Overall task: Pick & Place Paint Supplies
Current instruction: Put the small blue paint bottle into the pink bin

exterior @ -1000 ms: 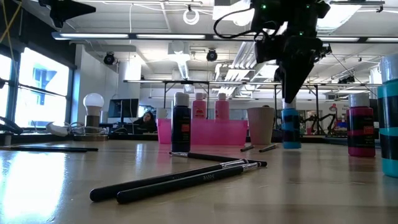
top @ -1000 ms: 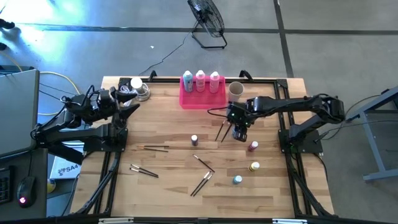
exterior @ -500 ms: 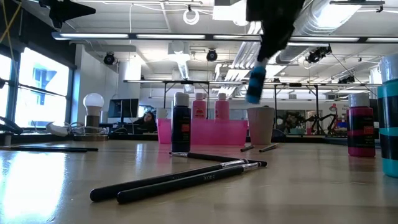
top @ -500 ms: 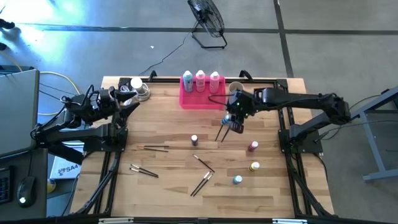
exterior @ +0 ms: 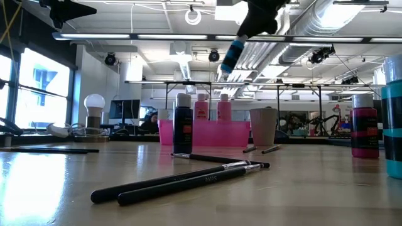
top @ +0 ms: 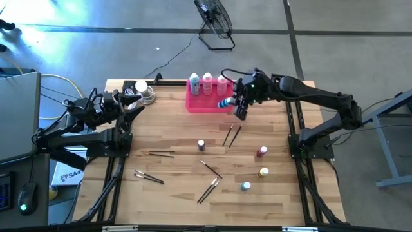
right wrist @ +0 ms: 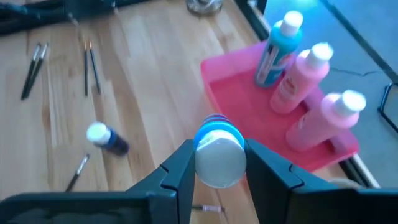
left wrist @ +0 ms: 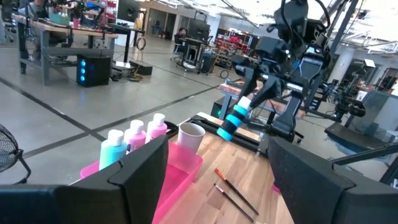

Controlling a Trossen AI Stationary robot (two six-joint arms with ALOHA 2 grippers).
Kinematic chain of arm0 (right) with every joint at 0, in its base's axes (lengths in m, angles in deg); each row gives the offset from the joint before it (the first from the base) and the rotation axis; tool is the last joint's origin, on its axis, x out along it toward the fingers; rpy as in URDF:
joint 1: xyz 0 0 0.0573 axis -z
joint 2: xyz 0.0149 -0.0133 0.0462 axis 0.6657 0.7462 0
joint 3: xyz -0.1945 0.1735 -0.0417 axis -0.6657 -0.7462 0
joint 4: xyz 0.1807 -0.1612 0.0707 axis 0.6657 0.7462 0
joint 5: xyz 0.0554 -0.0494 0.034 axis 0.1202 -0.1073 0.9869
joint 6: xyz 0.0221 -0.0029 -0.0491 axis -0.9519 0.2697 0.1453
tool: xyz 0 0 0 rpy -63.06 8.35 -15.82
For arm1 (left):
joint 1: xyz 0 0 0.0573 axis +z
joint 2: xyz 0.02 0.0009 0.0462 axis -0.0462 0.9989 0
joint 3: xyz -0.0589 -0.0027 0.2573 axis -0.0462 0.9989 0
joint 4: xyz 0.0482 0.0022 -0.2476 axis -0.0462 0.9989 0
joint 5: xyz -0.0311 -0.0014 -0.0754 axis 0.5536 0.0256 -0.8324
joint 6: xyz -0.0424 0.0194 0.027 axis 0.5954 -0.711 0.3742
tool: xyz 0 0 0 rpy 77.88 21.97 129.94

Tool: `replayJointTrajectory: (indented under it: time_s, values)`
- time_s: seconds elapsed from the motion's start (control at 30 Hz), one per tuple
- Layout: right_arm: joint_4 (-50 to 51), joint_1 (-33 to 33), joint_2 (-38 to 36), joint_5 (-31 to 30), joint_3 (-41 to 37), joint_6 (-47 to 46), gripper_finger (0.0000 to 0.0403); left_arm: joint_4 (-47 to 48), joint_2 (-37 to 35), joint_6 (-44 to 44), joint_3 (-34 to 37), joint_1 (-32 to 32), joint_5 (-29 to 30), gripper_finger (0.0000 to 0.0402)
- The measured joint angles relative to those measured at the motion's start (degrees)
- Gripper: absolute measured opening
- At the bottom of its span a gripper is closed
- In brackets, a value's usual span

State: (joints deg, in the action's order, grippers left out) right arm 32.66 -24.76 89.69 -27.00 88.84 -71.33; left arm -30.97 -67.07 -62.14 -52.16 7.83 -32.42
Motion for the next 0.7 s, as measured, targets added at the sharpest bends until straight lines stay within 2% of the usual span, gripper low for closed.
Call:
replayJointTrajectory:
  time_s: [0.4, 0.7]
  values:
    - [-5.3, 2.8, 8.2, 3.2, 0.0, 0.0, 0.0112, 0.0, 0.0, 0.0, 0.0, 0.0, 0.0, 0.0271]
    - [-4.5, 7.0, 16.2, 2.9, 6.2, 3.1, 0.0111, 0.0, 0.0, 0.0, 0.0, 0.0, 0.0, 0.0271]
